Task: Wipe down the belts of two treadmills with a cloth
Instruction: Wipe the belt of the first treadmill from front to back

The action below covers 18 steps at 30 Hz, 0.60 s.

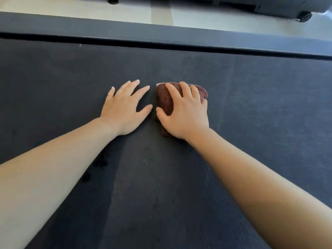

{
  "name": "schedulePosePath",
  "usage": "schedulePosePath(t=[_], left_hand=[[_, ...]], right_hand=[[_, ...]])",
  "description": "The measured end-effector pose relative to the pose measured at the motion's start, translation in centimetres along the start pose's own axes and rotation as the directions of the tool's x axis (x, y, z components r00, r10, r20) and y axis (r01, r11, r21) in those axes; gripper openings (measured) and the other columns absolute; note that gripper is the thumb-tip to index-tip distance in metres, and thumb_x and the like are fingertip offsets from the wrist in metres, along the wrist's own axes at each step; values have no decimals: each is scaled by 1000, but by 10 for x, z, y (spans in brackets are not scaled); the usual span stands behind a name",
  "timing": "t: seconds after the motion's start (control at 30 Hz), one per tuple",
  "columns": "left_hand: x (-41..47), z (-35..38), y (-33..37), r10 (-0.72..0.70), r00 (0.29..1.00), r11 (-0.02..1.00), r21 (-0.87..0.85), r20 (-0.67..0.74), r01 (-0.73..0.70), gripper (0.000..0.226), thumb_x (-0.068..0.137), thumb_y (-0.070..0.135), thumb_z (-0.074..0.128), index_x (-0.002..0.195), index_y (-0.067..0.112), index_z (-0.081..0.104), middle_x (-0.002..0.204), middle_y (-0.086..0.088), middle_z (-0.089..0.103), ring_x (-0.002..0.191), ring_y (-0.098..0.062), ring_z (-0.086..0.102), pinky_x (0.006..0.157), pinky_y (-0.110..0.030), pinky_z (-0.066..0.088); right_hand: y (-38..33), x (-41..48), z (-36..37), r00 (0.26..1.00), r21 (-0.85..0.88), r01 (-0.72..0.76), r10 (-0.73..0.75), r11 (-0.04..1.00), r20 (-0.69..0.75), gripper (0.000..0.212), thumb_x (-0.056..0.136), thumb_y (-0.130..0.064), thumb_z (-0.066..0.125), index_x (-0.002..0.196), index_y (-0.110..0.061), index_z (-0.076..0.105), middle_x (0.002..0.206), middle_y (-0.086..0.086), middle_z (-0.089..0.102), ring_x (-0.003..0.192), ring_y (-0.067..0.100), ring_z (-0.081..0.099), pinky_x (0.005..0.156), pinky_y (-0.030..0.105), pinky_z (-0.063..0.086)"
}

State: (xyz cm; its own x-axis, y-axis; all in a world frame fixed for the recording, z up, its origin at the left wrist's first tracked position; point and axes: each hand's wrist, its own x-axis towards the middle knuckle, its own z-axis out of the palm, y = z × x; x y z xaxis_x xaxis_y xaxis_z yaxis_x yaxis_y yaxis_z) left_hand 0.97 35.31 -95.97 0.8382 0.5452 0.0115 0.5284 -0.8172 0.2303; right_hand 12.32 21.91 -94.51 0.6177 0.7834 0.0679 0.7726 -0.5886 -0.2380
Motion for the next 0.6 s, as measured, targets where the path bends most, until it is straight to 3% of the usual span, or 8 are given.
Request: schedulePosePath(t=[0.37,0.6], left_hand=[[1,5,-1,-7,999,1000,-19,-34,6,65,86,59,24,147,37,21,157,9,13,145,-11,4,117,-46,4],[2,4,0,-37,999,999,-37,-35,36,70,91,55,34,150,22,15,157,10,12,145,-9,4,118,-45,4]], right_hand=[[12,157,4,1000,19,5,-5,1000,-13,67,85,-58,47,145,-33,33,150,4,33,140,30,24,110,58,24],[18,130,-1,999,22,47,-47,999,-3,66,87,-55,50,146,-31,34,151,3,33,140,28,26,105,51,36]])
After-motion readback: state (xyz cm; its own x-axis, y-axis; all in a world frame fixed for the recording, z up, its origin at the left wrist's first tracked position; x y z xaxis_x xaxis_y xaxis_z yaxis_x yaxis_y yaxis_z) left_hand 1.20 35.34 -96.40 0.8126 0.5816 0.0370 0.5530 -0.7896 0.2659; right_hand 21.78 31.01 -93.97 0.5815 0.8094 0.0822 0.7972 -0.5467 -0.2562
